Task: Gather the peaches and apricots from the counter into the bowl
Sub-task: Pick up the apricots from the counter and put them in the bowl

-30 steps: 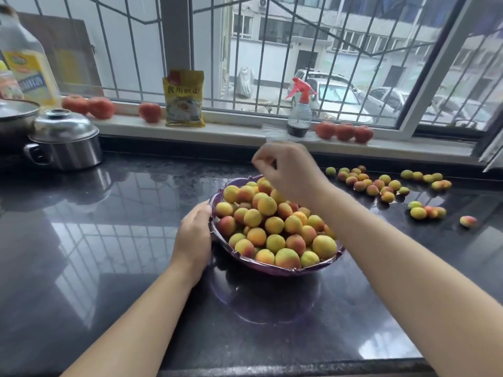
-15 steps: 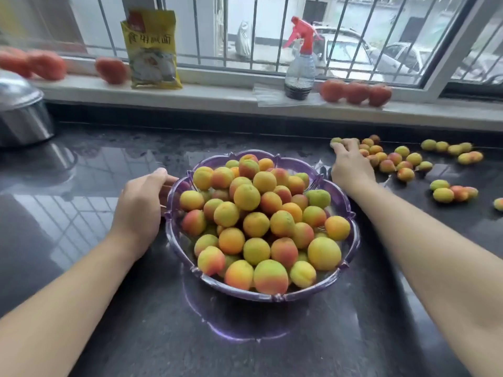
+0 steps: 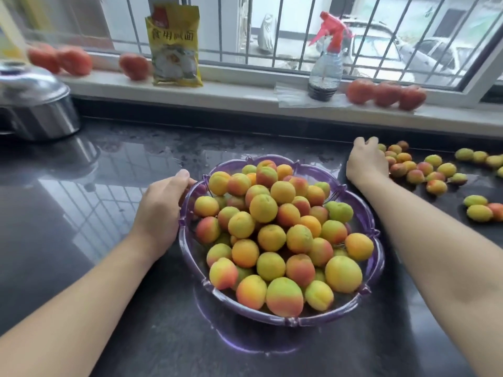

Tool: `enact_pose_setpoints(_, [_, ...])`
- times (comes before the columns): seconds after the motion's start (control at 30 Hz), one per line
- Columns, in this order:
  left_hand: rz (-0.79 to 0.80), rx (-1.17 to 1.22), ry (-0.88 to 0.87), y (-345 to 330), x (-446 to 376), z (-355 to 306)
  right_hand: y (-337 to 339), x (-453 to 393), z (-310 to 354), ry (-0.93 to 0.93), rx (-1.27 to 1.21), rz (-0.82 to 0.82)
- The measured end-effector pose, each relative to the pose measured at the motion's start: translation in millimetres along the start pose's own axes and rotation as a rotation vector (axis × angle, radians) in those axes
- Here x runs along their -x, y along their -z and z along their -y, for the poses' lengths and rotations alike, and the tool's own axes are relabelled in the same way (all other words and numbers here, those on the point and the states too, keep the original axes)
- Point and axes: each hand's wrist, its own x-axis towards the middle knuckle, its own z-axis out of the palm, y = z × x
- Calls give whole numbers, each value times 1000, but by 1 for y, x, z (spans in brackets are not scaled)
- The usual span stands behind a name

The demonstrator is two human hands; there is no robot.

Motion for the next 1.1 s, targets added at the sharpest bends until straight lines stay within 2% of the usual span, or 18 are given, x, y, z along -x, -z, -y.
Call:
enact_pose_setpoints(0.1, [35,-42,-39,1,2,-5,11,20,-4,60,-235,-16])
enact_pose_setpoints(0.27, [101,-35,-22,4,5,-5,56,77,-5,54,-581,-32])
enact_pose_setpoints(0.4, [181,-20,-6,8,5,-4,104,113,5,-51,-840,23])
enact_pose_setpoints(0.5, [225,53,-8,5,16,-16,144,139,21,-22,-924,78])
enact_pose_setpoints(0.6, [247,140,32,6,24,-20,182,170,45,105,-934,156])
enact_pose_setpoints(0.77, [196,-25,-23,11,46,-25,219,215,90,292,-816,272])
enact_pose_setpoints(0.93, [98,-9,-45,6,84,-30,211,252,123,531,-542,322])
enact_pose_setpoints(1.1, [125,10,-67,4,105,-30,189,270,134,689,-270,374])
